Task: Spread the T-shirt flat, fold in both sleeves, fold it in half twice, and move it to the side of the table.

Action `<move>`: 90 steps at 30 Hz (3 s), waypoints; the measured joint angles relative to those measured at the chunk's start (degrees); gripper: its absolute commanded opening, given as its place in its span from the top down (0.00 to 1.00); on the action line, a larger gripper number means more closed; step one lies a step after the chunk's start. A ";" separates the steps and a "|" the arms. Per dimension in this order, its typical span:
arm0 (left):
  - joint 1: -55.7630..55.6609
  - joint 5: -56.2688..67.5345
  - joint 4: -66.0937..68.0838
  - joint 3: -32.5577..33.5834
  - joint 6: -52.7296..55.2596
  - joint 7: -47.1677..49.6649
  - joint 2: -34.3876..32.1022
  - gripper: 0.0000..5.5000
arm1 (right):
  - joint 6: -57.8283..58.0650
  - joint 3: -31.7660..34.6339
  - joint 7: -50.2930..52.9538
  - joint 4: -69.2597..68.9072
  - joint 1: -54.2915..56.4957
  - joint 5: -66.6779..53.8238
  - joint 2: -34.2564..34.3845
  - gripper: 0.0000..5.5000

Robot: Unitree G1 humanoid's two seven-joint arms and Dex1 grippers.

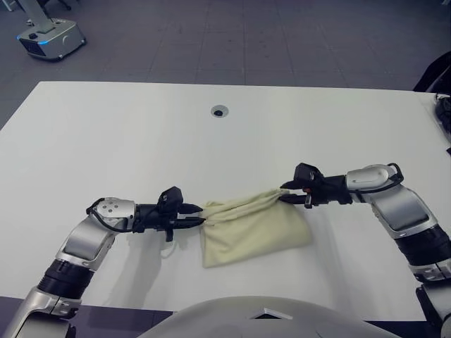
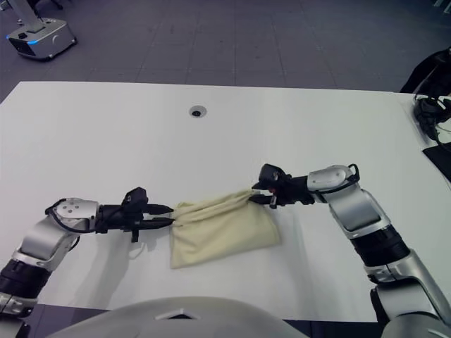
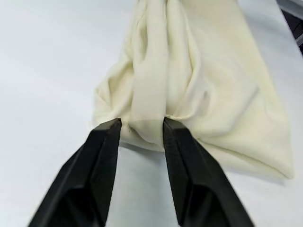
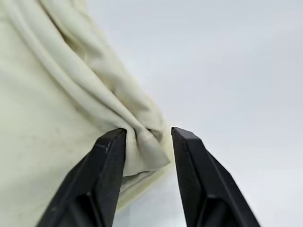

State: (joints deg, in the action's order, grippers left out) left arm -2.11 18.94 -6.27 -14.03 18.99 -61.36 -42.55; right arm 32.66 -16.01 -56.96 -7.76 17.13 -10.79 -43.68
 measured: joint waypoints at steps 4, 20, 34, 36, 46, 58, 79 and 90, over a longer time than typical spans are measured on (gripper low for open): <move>-0.81 -2.43 1.30 -0.70 -2.82 0.46 0.62 0.48 | -1.52 5.05 3.76 -0.69 -1.56 -0.68 1.06 0.48; -10.07 -6.27 11.66 4.15 -4.60 12.45 8.86 0.02 | -4.35 10.37 13.24 -3.81 -7.80 -1.69 7.83 0.02; -11.21 0.10 6.92 13.36 -3.48 18.37 16.28 0.02 | -8.33 10.79 12.02 -11.47 -14.40 -2.00 7.01 0.02; -9.92 1.24 4.45 13.56 -3.53 16.82 16.05 0.02 | -10.22 8.87 11.86 -11.31 -15.32 0.21 6.72 0.02; 2.87 1.49 -7.49 6.27 -6.87 3.36 10.47 0.02 | -18.58 2.59 14.54 -6.67 -15.68 10.31 7.27 0.02; 3.15 -7.82 -1.20 2.18 -12.11 5.97 9.62 0.02 | -20.54 2.45 16.78 -4.66 -14.89 11.61 10.19 0.02; -1.88 -16.47 9.31 1.75 -21.59 15.93 12.38 0.02 | -23.92 4.65 24.33 4.47 -9.64 15.44 14.15 0.02; -1.63 -16.47 9.08 1.76 -21.57 16.02 12.31 0.02 | -25.26 5.18 24.04 4.38 -9.03 14.41 14.78 0.02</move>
State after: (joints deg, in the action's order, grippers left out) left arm -3.74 2.47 2.81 -12.27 -2.58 -45.33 -30.24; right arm 7.40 -10.83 -32.92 -3.38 8.10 3.62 -28.90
